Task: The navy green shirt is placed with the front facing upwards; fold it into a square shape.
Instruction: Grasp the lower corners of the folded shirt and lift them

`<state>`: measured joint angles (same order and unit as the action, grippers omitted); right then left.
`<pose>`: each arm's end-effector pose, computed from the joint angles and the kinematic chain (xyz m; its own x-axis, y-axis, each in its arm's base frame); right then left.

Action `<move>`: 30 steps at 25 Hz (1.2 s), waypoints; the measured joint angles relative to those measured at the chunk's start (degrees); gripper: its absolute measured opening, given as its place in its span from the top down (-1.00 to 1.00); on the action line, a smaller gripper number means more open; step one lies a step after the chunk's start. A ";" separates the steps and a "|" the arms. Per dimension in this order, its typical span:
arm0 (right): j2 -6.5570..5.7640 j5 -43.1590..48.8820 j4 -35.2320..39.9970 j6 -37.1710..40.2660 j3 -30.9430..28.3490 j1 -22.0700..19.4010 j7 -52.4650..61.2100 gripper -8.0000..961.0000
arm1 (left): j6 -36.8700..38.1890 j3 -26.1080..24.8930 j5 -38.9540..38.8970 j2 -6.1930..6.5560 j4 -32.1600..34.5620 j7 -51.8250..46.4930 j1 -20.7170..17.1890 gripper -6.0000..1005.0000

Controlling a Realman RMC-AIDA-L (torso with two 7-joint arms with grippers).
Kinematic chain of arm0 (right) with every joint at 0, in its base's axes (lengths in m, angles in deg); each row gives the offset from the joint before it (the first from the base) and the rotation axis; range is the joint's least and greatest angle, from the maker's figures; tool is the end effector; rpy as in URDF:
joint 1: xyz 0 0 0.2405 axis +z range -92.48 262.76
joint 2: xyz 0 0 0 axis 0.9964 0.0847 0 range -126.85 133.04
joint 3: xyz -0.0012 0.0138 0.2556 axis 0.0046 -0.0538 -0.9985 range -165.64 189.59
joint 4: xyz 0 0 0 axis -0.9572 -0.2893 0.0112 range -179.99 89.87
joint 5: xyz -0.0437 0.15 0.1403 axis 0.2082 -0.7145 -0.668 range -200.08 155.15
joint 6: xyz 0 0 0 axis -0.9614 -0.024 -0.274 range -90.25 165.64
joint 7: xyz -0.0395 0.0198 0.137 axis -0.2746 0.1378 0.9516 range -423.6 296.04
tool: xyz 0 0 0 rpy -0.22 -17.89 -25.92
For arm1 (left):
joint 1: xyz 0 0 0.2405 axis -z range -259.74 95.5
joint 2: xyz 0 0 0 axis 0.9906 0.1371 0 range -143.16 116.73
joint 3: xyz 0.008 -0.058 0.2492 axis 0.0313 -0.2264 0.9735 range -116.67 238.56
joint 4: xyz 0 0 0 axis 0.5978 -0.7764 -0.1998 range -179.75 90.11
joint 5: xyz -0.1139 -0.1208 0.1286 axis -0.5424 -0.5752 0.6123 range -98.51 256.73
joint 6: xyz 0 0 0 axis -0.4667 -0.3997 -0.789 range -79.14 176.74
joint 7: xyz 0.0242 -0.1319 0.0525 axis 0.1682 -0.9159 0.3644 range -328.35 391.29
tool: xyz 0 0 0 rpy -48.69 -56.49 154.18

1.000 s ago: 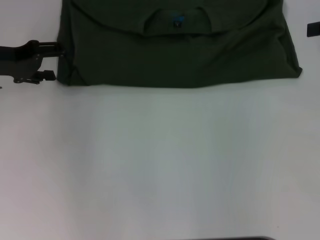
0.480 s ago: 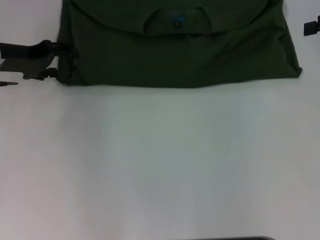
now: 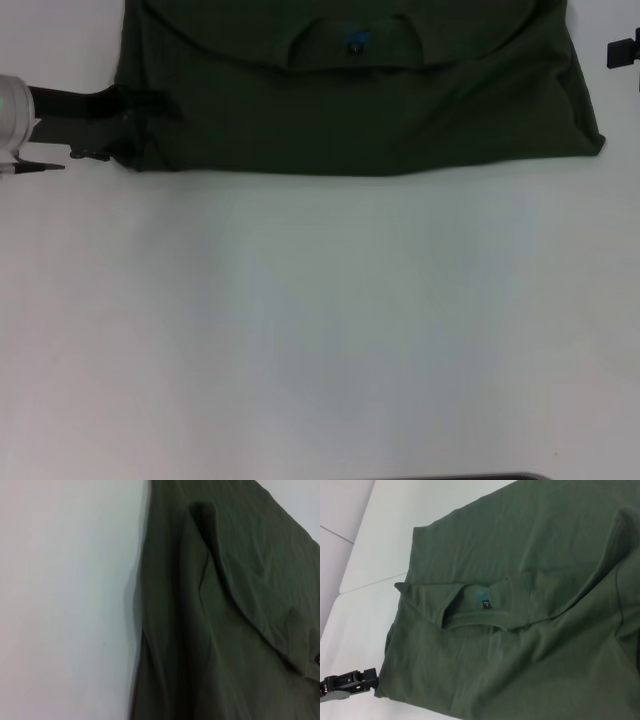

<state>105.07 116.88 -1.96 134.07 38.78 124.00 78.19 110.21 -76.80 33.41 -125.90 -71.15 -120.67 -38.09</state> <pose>0.2931 0.3738 0.1480 0.1789 -0.9083 -0.3781 -0.9838 -0.1621 -0.0761 -0.2865 0.4118 0.0046 -0.0214 0.8951 0.4453 0.9933 0.0694 -0.0919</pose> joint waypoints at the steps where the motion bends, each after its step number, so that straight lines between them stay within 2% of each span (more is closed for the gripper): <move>1: -0.01 0.00 0.00 0.01 -0.01 -0.05 -0.06 -0.87 | 0.04 0.00 0.00 -0.04 0.05 0.00 0.07 -0.69; 14: -0.12 -0.86 -0.03 0.23 -0.09 0.07 -0.04 -0.87 | 1.82 0.31 -0.01 -1.19 -0.11 0.01 0.93 -0.65; 22: -0.16 -1.53 -0.04 0.69 -0.09 -0.19 0.00 -0.87 | 0.22 0.38 -0.01 -1.59 -0.20 0.15 1.05 -0.63; 30: -0.29 -1.64 -0.04 0.83 -0.09 -0.45 0.28 -0.87 | -1.49 2.63 -0.01 -1.58 -0.07 -0.16 0.99 -0.61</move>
<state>104.78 115.24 -2.00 134.90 38.69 123.55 78.47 108.72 -74.18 33.40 -127.48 -71.23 -120.83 -37.10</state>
